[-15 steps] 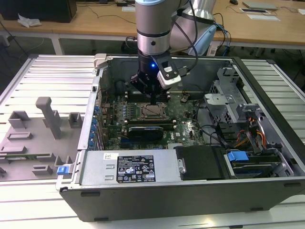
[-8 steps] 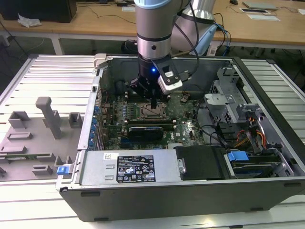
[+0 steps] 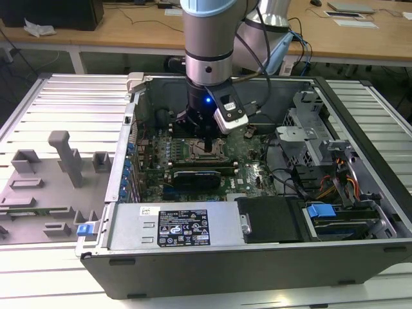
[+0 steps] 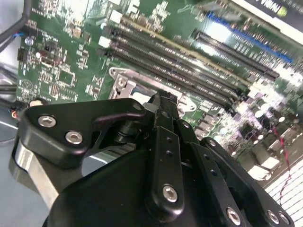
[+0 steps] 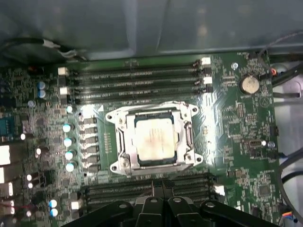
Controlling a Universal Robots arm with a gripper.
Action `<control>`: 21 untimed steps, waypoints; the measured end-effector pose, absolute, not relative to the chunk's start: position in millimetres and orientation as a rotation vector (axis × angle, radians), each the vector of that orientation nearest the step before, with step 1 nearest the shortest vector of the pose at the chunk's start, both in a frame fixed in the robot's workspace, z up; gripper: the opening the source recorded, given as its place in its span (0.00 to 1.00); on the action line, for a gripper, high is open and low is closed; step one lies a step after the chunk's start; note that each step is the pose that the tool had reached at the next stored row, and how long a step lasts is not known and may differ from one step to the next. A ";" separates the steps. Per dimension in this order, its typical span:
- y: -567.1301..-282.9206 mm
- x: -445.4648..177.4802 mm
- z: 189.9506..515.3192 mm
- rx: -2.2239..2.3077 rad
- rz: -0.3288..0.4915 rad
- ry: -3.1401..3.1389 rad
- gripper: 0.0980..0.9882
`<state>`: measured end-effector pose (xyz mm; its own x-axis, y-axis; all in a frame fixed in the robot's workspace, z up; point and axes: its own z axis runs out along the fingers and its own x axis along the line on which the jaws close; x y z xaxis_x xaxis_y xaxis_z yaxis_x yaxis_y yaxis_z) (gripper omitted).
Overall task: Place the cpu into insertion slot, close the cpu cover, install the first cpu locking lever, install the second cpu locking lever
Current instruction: 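Install the second cpu locking lever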
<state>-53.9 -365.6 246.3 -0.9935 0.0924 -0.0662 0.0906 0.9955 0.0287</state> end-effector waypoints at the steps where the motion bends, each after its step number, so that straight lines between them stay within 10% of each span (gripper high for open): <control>1: -367.1 -54.0 246.3 0.141 0.039 3.071 0.01; 21: -381.7 -77.4 226.0 0.146 0.180 3.070 0.01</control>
